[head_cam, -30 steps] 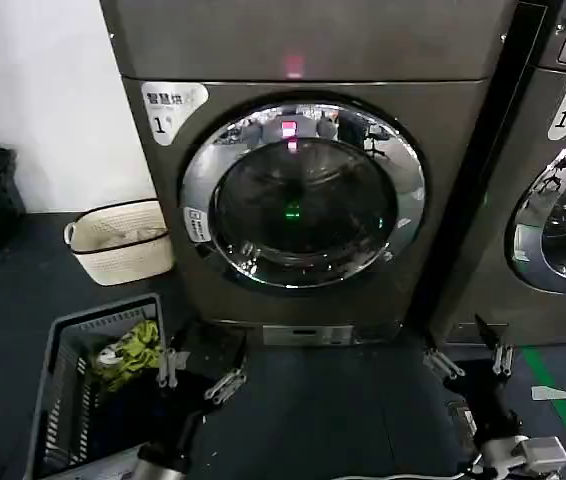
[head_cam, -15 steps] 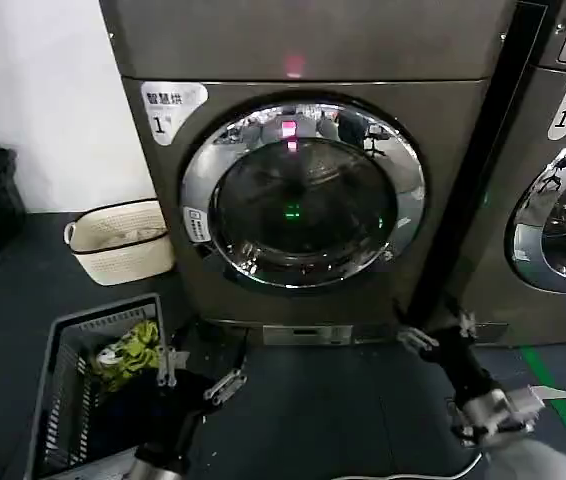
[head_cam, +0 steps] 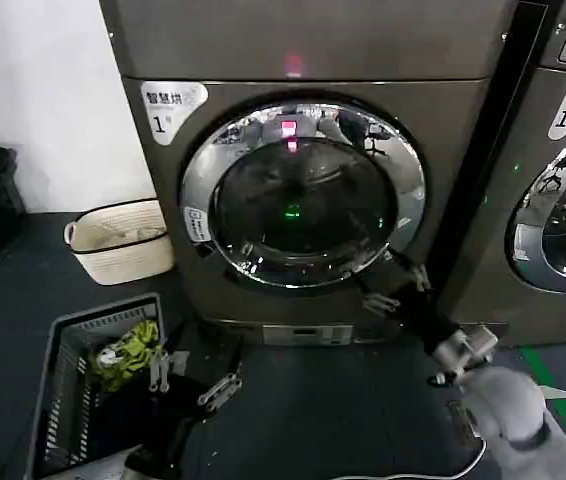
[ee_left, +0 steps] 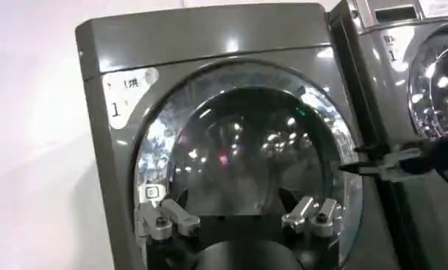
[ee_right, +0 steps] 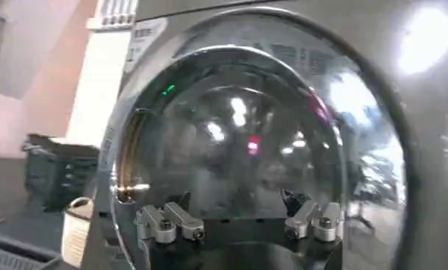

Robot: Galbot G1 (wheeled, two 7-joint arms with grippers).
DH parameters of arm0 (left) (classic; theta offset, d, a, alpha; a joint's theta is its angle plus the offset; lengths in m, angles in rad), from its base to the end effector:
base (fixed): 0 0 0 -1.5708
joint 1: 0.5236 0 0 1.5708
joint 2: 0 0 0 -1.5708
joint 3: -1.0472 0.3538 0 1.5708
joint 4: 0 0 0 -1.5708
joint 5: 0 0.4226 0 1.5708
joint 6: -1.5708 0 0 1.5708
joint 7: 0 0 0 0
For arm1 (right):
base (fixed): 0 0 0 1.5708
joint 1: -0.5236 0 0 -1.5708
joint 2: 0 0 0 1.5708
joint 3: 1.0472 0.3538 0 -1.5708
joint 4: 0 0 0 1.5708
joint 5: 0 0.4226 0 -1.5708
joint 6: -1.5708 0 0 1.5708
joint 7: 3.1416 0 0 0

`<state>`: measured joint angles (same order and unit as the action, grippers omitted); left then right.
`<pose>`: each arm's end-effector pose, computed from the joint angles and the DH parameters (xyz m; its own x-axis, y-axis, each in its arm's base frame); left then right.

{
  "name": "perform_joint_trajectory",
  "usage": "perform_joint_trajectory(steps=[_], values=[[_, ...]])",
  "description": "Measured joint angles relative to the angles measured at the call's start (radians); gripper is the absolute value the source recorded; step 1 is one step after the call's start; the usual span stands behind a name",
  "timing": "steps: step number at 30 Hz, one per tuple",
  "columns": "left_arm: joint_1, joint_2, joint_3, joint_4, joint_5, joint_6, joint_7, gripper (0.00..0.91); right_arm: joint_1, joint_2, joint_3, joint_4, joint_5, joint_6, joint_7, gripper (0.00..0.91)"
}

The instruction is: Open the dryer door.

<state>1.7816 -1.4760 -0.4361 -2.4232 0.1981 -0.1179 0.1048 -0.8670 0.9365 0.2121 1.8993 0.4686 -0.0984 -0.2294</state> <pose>0.1803 -0.0208 -0.2137 -0.9463 0.2512 -0.2035 0.2033 0.9519 0.2293 0.4190 -0.0301 -0.1756 -0.7866 -0.6088 -0.1033 -0.5757 0.7835 -0.2338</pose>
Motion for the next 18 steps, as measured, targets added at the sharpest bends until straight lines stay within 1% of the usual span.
perform_joint_trajectory(steps=[6,13,18], values=[[0.003,-0.005,-0.001,-0.007,0.01,-0.001,0.003,0.907,0.121,0.03,-0.107,-0.091,0.029,0.009,-0.003,0.907],[0.019,-0.018,0.0,-0.015,0.023,-0.011,0.004,0.907,0.259,0.075,-0.217,-0.21,0.031,0.01,0.007,0.907],[0.03,-0.019,-0.001,-0.018,0.025,-0.019,0.003,0.907,0.329,0.107,-0.276,-0.267,0.029,0.008,0.009,0.907]])
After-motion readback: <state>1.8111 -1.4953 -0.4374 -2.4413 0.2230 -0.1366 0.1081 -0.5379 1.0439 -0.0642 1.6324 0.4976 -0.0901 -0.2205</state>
